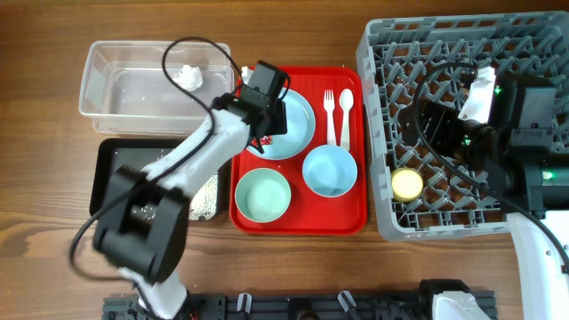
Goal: Sort waste into correct bins and load items into the dishwasher rack
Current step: 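Grasp the red snack wrapper with the left gripper and drop it in the clear bin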
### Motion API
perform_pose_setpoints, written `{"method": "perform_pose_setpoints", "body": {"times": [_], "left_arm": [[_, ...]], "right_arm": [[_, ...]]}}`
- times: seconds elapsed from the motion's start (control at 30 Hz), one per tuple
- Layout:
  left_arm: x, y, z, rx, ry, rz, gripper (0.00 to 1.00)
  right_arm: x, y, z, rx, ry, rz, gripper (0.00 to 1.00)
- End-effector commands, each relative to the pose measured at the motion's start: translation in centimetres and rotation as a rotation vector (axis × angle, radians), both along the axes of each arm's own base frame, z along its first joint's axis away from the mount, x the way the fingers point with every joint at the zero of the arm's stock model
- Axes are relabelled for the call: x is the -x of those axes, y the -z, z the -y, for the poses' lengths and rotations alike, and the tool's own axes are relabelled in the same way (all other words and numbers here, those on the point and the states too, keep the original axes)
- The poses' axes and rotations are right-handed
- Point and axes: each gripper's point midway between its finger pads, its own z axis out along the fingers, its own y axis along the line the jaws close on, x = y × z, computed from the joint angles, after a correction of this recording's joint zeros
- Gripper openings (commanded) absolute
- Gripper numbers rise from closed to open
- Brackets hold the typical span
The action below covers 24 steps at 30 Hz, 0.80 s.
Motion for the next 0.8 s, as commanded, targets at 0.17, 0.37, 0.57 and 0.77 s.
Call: {"method": "perform_pose_setpoints", "body": {"times": [0.17, 0.37, 0.57, 0.77], "left_arm": [[-0.5, 5.5, -0.4, -0.041, -0.067, -0.066, 0.61], [-0.4, 5.7, 0.2, -0.023, -0.055, -0.075, 0.04], [-1.6, -0.9, 1.8, 0.078, -0.028, 0.004, 0.04], [-2.7, -10.4, -0.4, 0.064, -0.031, 0.193, 0.04]], "right_arm": [[0.2, -0.6, 0.0, -0.006, 0.01, 0.017, 1.0], [0.2, -0.6, 0.0, -0.006, 0.01, 0.017, 1.0], [0.3, -0.6, 0.0, -0.007, 0.01, 0.013, 1.0], [0.3, -0.5, 0.0, -0.007, 0.011, 0.012, 1.0]]}}
